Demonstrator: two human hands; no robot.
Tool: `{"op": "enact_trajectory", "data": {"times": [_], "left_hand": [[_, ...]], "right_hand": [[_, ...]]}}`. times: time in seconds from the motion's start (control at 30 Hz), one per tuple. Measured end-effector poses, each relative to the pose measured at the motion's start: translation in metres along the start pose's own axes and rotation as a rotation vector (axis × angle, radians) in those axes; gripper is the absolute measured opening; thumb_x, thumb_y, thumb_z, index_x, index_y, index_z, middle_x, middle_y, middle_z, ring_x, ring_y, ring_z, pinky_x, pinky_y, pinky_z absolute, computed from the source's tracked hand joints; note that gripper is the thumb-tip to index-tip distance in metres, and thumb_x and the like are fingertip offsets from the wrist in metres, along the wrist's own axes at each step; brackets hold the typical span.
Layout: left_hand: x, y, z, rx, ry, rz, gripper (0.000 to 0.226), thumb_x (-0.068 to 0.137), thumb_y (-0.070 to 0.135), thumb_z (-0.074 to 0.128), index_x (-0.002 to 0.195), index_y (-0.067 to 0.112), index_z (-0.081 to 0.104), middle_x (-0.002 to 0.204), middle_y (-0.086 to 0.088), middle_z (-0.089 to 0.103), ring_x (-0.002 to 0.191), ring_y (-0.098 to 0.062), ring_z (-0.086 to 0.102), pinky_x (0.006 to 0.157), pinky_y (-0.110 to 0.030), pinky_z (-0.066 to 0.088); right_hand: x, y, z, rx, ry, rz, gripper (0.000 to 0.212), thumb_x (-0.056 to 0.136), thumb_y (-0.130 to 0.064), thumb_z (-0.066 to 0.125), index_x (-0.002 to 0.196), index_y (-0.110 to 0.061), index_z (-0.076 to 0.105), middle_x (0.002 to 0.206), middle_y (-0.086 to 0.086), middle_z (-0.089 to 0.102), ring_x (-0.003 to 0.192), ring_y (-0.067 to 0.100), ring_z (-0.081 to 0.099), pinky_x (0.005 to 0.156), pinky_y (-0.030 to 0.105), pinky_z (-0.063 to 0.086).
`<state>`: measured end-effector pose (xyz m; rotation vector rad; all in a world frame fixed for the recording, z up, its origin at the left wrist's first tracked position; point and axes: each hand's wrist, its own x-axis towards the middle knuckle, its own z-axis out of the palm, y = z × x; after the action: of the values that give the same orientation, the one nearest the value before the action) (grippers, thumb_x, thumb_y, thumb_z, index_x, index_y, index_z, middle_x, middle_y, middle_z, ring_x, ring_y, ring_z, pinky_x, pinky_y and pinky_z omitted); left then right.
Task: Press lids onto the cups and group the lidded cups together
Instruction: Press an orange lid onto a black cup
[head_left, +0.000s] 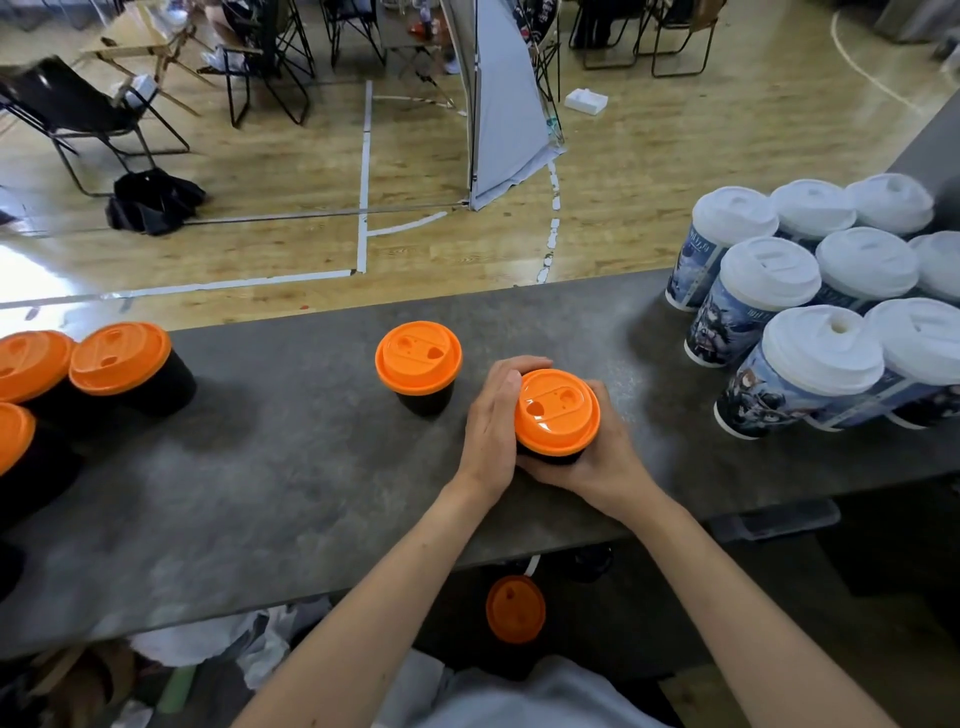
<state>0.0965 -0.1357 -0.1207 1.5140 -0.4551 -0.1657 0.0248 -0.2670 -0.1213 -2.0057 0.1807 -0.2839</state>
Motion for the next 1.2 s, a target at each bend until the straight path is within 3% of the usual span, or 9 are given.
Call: {"op": "enact_trajectory", "data": {"times": [0.1,0.2,0.37,0.5,0.6,0.73,0.93,1.07,1.2], "left_hand": [[0.001,0.0,0.0,0.0,0.005,-0.001,0.04,0.106,0.02,0.031,0.121,0.008,0.067,0.123,-0.008,0.066,0.12,-0.024,0.062,0.107,-0.045,0.047],[0.0,-0.001,0.0,0.016,0.006,0.016,0.039,0.107,0.021,0.031,0.122,0.008,0.065,0.122,-0.008,0.066,0.119,-0.025,0.062,0.105,-0.043,0.048],[0.0,-0.002,-0.001,0.02,0.003,0.032,0.041,0.102,0.033,0.033,0.121,0.013,0.064,0.12,-0.006,0.066,0.116,-0.025,0.063,0.103,-0.049,0.049],[0.002,-0.002,-0.002,0.001,0.003,0.016,0.041,0.104,0.038,0.035,0.12,0.016,0.066,0.122,-0.005,0.066,0.118,-0.025,0.063,0.106,-0.051,0.047],[0.003,-0.003,-0.003,0.02,-0.006,0.012,0.039,0.107,0.027,0.033,0.12,0.011,0.066,0.123,-0.005,0.066,0.12,-0.025,0.062,0.107,-0.05,0.046],[0.002,-0.002,-0.003,0.029,-0.021,0.0,0.036,0.106,0.019,0.032,0.12,0.01,0.064,0.121,-0.007,0.066,0.117,-0.024,0.063,0.105,-0.044,0.048],[0.001,0.003,-0.001,-0.03,-0.028,-0.048,0.03,0.1,0.02,0.039,0.117,0.011,0.062,0.114,-0.002,0.069,0.111,-0.021,0.066,0.098,-0.042,0.052],[0.0,0.004,-0.001,0.0,-0.03,-0.027,0.037,0.103,0.033,0.035,0.119,0.014,0.062,0.115,-0.003,0.069,0.112,-0.022,0.066,0.1,-0.043,0.051],[0.001,0.001,-0.001,0.051,-0.035,-0.009,0.037,0.104,0.029,0.031,0.121,0.014,0.06,0.117,-0.007,0.067,0.112,-0.023,0.065,0.1,-0.045,0.051]], "right_hand": [[0.001,-0.003,-0.001,-0.008,-0.001,-0.026,0.084,0.059,-0.023,0.098,0.126,-0.015,0.048,0.114,-0.019,0.058,0.108,-0.011,0.056,0.089,0.005,0.041],[-0.001,-0.008,0.001,0.007,0.021,-0.05,0.09,0.055,-0.038,0.097,0.128,-0.015,0.049,0.12,-0.006,0.057,0.112,-0.004,0.057,0.091,0.007,0.042],[-0.001,-0.006,0.001,0.004,0.051,-0.027,0.09,0.056,-0.028,0.099,0.128,-0.02,0.046,0.118,-0.02,0.058,0.11,-0.007,0.058,0.09,0.007,0.043],[0.001,-0.001,-0.003,-0.018,-0.008,-0.02,0.083,0.061,-0.012,0.096,0.13,-0.019,0.05,0.118,-0.013,0.062,0.111,-0.005,0.059,0.094,0.012,0.045],[0.001,-0.006,-0.001,-0.017,-0.036,-0.042,0.084,0.062,-0.023,0.097,0.133,-0.021,0.051,0.125,-0.009,0.062,0.118,0.001,0.058,0.1,0.019,0.046],[-0.001,-0.011,0.003,-0.01,0.017,-0.045,0.092,0.055,-0.041,0.096,0.13,-0.026,0.044,0.123,-0.022,0.054,0.116,-0.008,0.054,0.094,0.007,0.041],[0.002,0.003,-0.004,-0.016,-0.01,-0.005,0.082,0.062,-0.005,0.092,0.13,-0.02,0.05,0.12,-0.015,0.059,0.113,-0.01,0.055,0.092,0.005,0.039],[0.002,0.0,-0.004,0.001,-0.061,-0.014,0.085,0.063,-0.018,0.093,0.136,-0.018,0.05,0.125,-0.009,0.061,0.118,-0.002,0.057,0.1,0.017,0.045],[0.001,-0.007,0.001,0.037,-0.022,-0.015,0.095,0.052,-0.044,0.097,0.13,-0.023,0.046,0.122,-0.015,0.058,0.114,-0.006,0.056,0.092,0.008,0.043]]}}
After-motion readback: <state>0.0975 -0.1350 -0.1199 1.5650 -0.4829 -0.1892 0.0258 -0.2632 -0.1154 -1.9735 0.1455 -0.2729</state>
